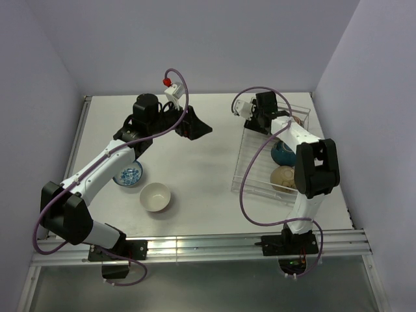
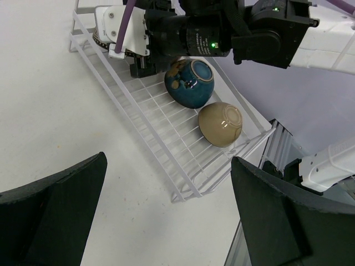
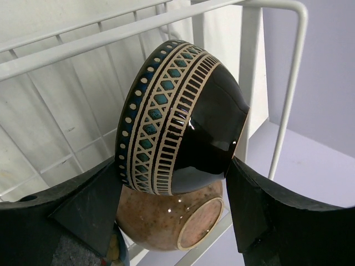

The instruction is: Load the bowls into the dish rack

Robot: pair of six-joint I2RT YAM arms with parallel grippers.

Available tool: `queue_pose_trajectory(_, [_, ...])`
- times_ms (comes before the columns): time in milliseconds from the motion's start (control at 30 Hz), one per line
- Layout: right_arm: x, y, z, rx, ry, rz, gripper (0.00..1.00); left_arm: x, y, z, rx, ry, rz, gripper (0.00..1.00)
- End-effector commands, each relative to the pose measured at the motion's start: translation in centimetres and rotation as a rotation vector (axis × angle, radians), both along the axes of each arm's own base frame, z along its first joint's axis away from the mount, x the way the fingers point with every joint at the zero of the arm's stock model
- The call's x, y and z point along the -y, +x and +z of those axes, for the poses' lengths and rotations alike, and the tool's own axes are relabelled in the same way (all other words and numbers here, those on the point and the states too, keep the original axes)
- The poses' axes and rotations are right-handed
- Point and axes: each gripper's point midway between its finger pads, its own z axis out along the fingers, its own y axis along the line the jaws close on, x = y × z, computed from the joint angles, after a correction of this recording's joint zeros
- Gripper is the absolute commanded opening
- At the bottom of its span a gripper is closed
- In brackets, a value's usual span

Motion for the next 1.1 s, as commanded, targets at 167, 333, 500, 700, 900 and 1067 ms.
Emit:
queue_pose_trajectory(167, [0.0, 1.8, 1.6, 0.137, -0.051, -0.029, 0.0, -0.2, 0.2, 1.2, 0.03, -0.018, 0.009, 1.0])
queue_pose_trajectory(333, [0.0, 2.0, 1.0, 0.127, -0.05, -0.041, 0.08, -0.3, 0.1, 1.2, 0.03, -0.014, 0.008, 0.99])
queue_pose_trajectory(500, [0.0, 1.9, 0.3, 0.107, -0.062, -0.048, 0.23, -0.4, 0.2, 1.3, 0.03, -0.007, 0.013, 1.0])
queue_pose_trajectory(700, [-0.4, 0.9, -0.2, 0.062, -0.05, -0.036, 0.73, -0.6, 0.3, 1.3, 0.037, -0.002, 0.016, 1.0])
queue_pose_trajectory(900, [-0.8, 0.4, 0.0, 0.024, -0.027, -0.036, 0.97, -0.6, 0.3, 1.5, 0.038, -0.005, 0.013, 0.99])
queue_pose_trajectory(1067, [-1.0, 0.3, 0.1, 0.009, -0.022, -0.03, 1.0, -0.8, 0.5, 1.9, 0.058, -0.002, 0.025, 1.0])
